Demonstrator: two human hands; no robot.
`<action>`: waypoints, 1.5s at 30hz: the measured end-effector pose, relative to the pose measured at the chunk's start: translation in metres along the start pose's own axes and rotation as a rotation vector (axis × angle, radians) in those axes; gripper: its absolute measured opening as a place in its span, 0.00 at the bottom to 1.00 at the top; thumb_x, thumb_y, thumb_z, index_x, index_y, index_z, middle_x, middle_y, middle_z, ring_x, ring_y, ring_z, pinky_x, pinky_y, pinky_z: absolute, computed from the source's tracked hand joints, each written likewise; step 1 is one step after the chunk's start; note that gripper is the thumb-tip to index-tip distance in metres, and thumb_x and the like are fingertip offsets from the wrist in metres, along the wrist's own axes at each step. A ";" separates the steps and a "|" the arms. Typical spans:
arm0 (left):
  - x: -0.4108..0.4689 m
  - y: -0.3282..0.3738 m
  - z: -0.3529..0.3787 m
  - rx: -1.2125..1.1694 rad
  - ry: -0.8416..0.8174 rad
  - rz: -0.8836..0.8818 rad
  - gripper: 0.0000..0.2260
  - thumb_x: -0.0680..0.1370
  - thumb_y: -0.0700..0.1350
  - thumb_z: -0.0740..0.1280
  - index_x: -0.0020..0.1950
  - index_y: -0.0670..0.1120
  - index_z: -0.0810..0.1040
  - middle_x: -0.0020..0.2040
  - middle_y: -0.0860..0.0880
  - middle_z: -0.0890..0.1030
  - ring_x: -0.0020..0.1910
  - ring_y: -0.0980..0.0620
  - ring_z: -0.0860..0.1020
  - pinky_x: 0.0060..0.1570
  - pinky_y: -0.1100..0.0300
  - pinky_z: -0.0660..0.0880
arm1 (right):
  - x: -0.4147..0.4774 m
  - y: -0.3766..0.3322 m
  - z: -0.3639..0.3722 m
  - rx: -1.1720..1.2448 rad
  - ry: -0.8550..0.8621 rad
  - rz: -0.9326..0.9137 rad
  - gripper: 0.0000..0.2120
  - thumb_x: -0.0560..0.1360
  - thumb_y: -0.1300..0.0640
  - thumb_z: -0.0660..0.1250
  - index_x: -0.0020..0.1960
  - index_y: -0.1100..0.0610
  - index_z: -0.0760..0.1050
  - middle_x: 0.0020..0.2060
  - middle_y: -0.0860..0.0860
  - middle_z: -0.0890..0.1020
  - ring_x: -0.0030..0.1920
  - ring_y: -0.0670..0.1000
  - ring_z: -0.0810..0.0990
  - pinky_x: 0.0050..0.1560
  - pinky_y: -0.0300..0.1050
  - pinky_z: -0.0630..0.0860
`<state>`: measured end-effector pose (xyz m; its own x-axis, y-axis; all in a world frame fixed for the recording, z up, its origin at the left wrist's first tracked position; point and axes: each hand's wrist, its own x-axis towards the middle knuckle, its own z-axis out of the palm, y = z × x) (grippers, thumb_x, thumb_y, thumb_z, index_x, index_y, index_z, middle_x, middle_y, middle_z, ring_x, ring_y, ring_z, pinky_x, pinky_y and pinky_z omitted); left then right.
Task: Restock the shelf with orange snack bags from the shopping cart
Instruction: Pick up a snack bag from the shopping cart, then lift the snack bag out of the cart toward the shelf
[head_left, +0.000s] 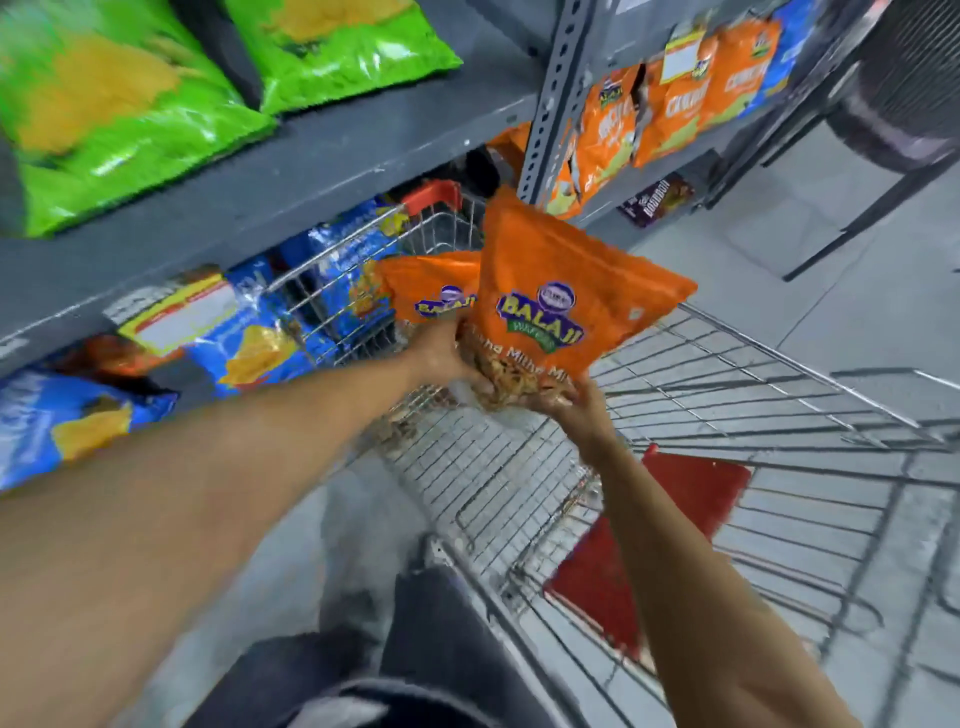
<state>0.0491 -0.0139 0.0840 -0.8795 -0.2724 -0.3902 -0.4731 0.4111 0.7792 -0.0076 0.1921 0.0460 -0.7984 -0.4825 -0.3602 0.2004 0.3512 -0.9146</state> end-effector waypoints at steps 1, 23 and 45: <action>-0.017 0.010 -0.015 -0.052 0.026 0.016 0.47 0.53 0.42 0.83 0.69 0.45 0.66 0.66 0.45 0.75 0.66 0.47 0.72 0.66 0.58 0.69 | -0.012 -0.023 0.004 0.016 -0.022 -0.030 0.25 0.63 0.63 0.78 0.54 0.43 0.76 0.59 0.56 0.81 0.62 0.60 0.77 0.63 0.63 0.75; -0.361 0.179 -0.418 -0.107 1.251 0.643 0.24 0.54 0.57 0.80 0.46 0.51 0.81 0.44 0.52 0.85 0.45 0.53 0.83 0.48 0.53 0.81 | -0.148 -0.531 0.212 0.243 -0.287 -1.201 0.11 0.64 0.46 0.74 0.42 0.49 0.78 0.37 0.43 0.81 0.42 0.45 0.75 0.43 0.36 0.74; -0.373 0.115 -0.489 0.350 1.566 0.299 0.24 0.64 0.55 0.74 0.51 0.42 0.72 0.46 0.44 0.77 0.45 0.48 0.75 0.45 0.56 0.72 | -0.114 -0.578 0.316 0.188 0.191 -1.162 0.19 0.74 0.51 0.62 0.28 0.49 0.58 0.25 0.45 0.63 0.30 0.47 0.62 0.37 0.49 0.61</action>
<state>0.3481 -0.2904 0.5587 -0.1314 -0.6284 0.7667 -0.4848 0.7154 0.5032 0.1473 -0.2095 0.5579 -0.6254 -0.3006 0.7201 -0.6312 -0.3477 -0.6933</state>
